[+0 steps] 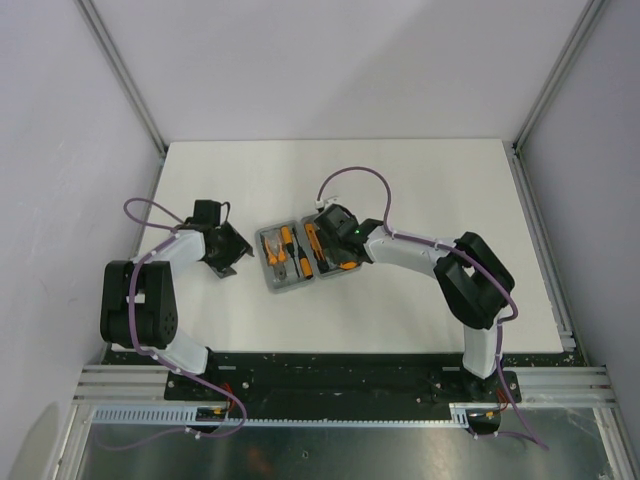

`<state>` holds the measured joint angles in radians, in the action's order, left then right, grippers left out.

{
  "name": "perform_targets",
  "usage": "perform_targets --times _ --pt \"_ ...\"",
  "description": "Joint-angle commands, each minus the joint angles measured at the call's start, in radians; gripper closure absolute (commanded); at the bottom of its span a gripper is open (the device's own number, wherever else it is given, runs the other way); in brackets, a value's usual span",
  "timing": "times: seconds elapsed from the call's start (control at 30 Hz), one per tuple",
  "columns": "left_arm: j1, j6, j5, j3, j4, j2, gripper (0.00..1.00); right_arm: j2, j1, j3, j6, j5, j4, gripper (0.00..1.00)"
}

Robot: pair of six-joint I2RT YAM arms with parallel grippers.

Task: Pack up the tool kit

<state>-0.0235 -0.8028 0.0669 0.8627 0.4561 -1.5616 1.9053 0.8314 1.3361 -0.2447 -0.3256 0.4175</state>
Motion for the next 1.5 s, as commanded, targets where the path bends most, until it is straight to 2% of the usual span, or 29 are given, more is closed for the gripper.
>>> perform_targets --times 0.0,0.23,0.4,0.83,1.1,1.2,1.37,1.47 --pt "0.01 0.022 0.009 0.005 0.001 0.011 0.31 -0.057 0.008 0.037 0.0 -0.01 0.05 0.4" --pt "0.01 0.031 0.034 0.011 0.0 0.006 0.31 -0.054 0.018 0.035 0.011 0.013 0.095 0.6" --pt "0.009 0.045 0.063 0.013 0.0 0.014 0.28 -0.033 0.018 0.029 0.003 -0.014 0.09 0.68" --pt "0.01 0.086 0.144 -0.029 -0.014 0.095 0.12 0.067 0.036 0.028 -0.155 -0.114 0.039 0.71" --pt "0.008 0.091 0.277 -0.082 -0.044 0.086 0.13 0.106 0.047 0.026 -0.189 -0.179 0.047 0.73" --pt "0.008 0.102 0.311 -0.1 -0.053 0.084 0.14 0.086 0.043 0.025 -0.171 -0.152 0.034 0.7" --pt "0.003 0.133 0.364 -0.11 -0.062 0.081 0.13 0.001 0.019 0.034 -0.128 -0.069 0.027 0.48" --pt "-0.013 0.145 0.391 -0.112 -0.066 0.067 0.13 -0.042 -0.002 0.045 -0.1 -0.028 0.05 0.41"
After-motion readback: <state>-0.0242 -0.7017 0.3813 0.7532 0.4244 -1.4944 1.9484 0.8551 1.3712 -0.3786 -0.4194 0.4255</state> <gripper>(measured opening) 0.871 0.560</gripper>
